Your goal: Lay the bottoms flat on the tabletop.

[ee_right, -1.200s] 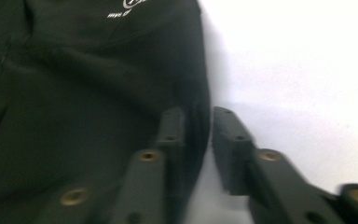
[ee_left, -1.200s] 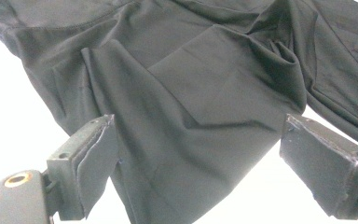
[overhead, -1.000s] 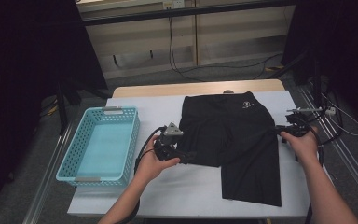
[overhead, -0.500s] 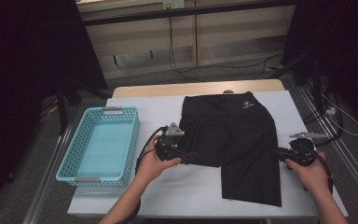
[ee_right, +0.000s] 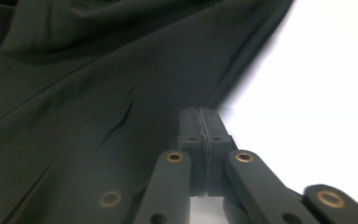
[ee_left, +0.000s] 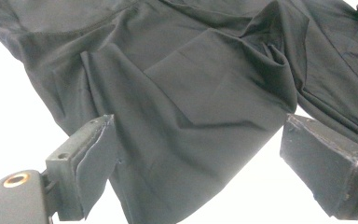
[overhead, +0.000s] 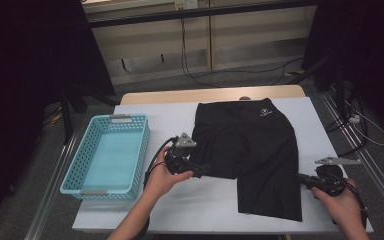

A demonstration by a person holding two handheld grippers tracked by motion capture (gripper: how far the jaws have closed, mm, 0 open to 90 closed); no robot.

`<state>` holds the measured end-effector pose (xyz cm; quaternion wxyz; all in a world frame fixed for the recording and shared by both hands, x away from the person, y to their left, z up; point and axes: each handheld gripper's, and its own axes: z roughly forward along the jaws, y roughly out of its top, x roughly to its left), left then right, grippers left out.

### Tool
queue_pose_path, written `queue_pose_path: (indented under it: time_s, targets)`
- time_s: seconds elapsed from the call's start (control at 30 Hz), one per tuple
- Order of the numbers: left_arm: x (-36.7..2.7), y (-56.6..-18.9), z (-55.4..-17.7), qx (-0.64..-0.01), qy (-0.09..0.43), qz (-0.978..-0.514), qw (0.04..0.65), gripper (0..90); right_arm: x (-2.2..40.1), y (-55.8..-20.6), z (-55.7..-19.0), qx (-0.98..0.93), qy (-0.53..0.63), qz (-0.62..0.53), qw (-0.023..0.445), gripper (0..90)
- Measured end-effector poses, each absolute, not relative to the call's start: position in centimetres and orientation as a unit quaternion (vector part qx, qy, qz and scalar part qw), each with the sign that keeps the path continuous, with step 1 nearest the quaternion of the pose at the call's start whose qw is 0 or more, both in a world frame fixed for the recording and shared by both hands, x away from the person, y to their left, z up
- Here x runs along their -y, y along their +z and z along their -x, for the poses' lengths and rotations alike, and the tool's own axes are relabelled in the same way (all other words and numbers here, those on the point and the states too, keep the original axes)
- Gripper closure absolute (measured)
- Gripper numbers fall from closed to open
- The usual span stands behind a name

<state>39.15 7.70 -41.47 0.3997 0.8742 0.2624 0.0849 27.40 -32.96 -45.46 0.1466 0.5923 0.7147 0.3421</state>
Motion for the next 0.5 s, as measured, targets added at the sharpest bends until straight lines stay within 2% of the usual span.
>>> queue_pose_path:
  time_s: [0.23, 0.5]
  targets:
    - [-7.5, -41.7, -39.1, -0.258, 0.082, -0.878, 0.395, 11.7, 34.1, -45.1, -27.0, -0.717, 0.340, -0.593, 0.138, 90.0]
    - [-7.5, -41.7, -39.2, -0.259, 0.082, -0.877, 0.396, 11.7, 37.2, -44.6, -27.0, -0.705, 0.332, -0.609, 0.149, 90.0]
